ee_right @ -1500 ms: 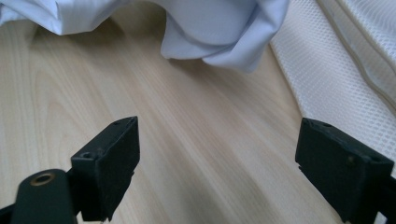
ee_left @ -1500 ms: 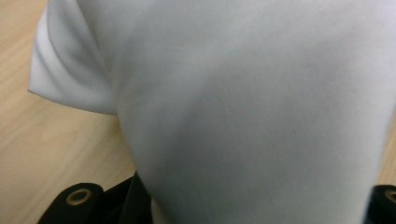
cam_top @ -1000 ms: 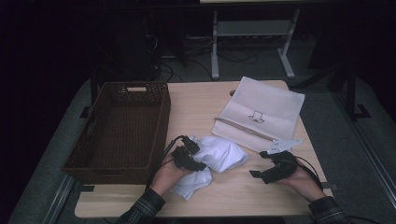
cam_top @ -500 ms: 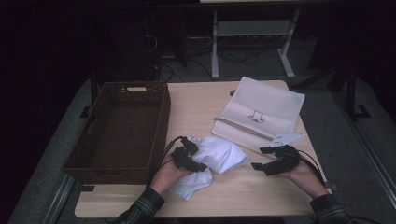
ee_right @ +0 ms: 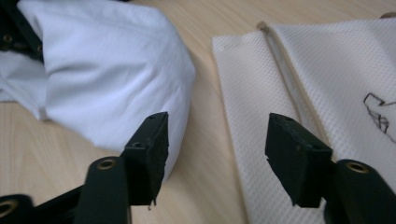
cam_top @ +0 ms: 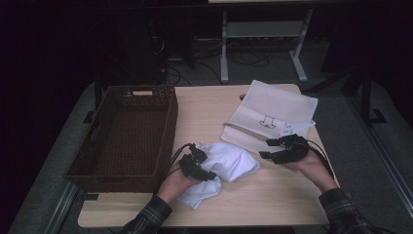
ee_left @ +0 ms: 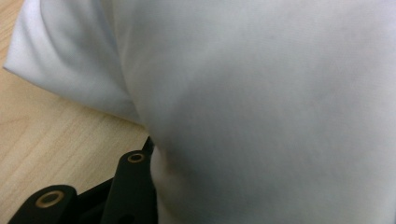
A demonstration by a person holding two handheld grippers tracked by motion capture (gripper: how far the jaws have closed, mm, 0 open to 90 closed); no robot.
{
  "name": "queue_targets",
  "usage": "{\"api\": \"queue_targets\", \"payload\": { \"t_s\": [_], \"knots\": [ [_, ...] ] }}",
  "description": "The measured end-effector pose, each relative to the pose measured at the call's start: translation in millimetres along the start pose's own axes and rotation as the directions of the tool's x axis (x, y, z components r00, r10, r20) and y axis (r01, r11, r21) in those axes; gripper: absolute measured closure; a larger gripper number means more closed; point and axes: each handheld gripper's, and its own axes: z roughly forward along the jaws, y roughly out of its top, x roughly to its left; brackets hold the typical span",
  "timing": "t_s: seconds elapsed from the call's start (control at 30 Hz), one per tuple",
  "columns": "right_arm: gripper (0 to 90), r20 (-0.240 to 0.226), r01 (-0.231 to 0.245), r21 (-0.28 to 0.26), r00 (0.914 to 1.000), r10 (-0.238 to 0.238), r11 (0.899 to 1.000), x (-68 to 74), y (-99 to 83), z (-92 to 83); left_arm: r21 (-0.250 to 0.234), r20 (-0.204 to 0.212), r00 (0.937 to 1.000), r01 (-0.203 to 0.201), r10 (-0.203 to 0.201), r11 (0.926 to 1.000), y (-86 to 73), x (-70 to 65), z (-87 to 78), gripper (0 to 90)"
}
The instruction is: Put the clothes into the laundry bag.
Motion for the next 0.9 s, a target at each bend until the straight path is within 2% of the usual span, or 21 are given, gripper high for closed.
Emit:
{"api": "queue_targets", "payload": {
  "t_s": [0.13,0.27,0.37,0.5,0.7,0.73,0.8,0.9],
  "knots": [
    [44.1,0.012,-0.010,-0.015,0.9999,0.010,1.000,-8.9,9.7,4.2,-0.001,-0.002,1.0000,-0.004,0.004,1.0000,-0.3,-0.2,0.0,55.6],
    [46.8,0.034,-0.005,-0.009,0.9994,0.006,1.000,-18.3,17.0,9.5,0.000,-0.002,1.0000,-0.006,0.006,1.0000,-0.5,-0.3,0.0,55.6],
    [46.9,0.044,-0.020,0.000,0.9988,0.020,1.000,-28.1,20.9,14.8,-0.004,0.001,1.0000,-0.004,0.004,1.0000,-0.8,0.0,0.1,55.5],
    [46.9,0.051,-0.033,-0.029,0.9981,0.035,0.999,-39.4,22.4,20.0,-0.003,0.001,1.0000,-0.005,0.005,1.0000,-0.6,0.1,0.1,55.5],
    [43.4,0.077,-0.045,-0.009,0.9960,0.045,0.999,-58.7,22.1,28.9,-0.003,0.001,1.0000,-0.005,0.005,1.0000,-0.6,0.1,0.1,55.5],
    [43.1,0.087,-0.029,-0.015,0.9957,0.031,0.999,-62.7,21.8,30.4,-0.003,0.002,1.0000,-0.006,0.006,1.0000,-0.7,0.2,0.1,55.5],
    [40.6,0.085,-0.032,-0.027,0.9958,0.034,0.999,-68.6,19.9,32.6,-0.004,0.004,1.0000,-0.006,0.006,1.0000,-0.7,0.4,0.1,55.5],
    [38.4,0.089,-0.030,0.001,0.9956,0.030,1.000,-77.2,16.4,38.1,-0.004,0.005,1.0000,-0.007,0.007,1.0000,-0.7,0.5,0.1,55.5]
  ]
}}
